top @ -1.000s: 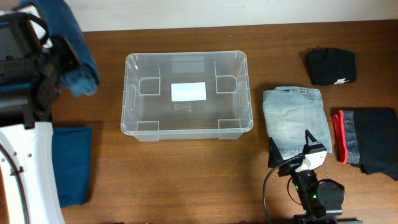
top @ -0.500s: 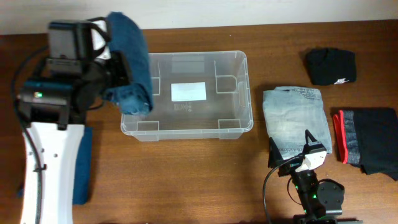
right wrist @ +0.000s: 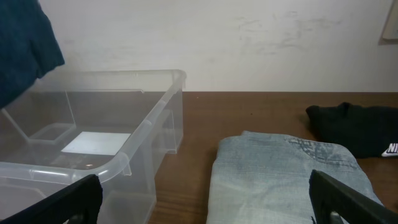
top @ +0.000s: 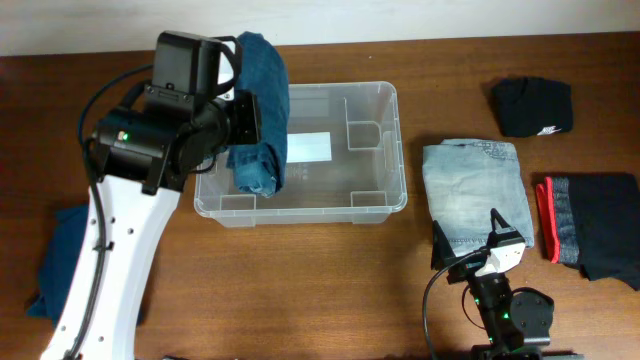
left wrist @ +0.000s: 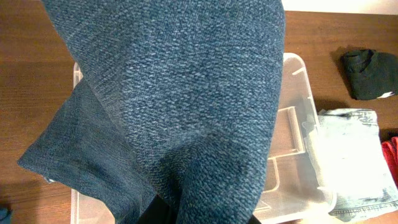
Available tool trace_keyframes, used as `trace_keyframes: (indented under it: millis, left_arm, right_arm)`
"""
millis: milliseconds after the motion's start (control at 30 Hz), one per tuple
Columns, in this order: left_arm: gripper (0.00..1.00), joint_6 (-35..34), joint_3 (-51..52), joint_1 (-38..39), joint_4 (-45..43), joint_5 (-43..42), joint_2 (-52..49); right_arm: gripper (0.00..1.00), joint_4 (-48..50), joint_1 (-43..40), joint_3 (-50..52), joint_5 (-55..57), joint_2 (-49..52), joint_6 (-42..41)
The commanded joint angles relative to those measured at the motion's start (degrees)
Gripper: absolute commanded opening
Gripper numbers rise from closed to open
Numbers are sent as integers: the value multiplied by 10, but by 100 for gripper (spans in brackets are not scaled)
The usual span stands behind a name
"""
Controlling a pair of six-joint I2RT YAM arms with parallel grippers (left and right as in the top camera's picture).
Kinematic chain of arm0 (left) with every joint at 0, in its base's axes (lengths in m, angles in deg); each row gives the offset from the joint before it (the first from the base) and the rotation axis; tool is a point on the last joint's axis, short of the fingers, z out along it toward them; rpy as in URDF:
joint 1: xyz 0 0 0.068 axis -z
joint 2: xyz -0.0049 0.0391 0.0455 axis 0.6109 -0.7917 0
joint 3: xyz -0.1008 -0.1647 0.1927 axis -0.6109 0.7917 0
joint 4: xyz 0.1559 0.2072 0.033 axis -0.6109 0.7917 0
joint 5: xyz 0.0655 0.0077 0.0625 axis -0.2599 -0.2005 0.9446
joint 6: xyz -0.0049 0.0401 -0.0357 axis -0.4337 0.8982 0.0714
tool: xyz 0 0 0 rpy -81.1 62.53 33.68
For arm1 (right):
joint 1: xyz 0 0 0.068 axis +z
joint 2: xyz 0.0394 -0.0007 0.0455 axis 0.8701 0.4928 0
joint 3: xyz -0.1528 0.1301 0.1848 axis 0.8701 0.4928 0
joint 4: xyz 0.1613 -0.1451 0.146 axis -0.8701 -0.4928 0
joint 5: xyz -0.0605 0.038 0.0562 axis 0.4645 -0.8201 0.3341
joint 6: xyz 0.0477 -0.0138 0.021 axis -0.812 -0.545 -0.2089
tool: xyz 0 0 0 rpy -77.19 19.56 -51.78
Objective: Pack container
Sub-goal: 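Lift the jeans with the left gripper and carry toward the container, then lower the jeans into the container, dragging them toward the right side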
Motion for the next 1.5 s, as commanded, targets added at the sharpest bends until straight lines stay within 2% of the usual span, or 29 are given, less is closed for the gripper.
trace_keyframes:
  millis: [0, 400, 600, 767, 1033, 1300, 1467]
  left_arm:
    - [1, -6, -28, 1, -29, 22, 15]
    - [1, -7, -158, 14, -11, 34, 15]
    - [1, -13, -160, 61, 10, 33, 12]
    - [1, -51, -159, 80, 40, 32, 10]
    - [1, -58, -158, 81, 74, 16, 7]
    - [0, -62, -158, 81, 100, 17, -42]
    - [1, -62, -158, 81, 114, 66, -79]
  right_arm:
    - [99, -4, -4, 3, 5, -5, 0]
    - [99, -4, -4, 3, 5, -5, 0]
    - [98, -4, -4, 3, 5, -5, 0]
    - [98, -4, -4, 3, 5, -5, 0]
    - [99, -4, -4, 3, 5, -5, 0]
    - [98, -4, -4, 3, 5, -5, 0]
    - [98, -4, -4, 3, 5, -5, 0]
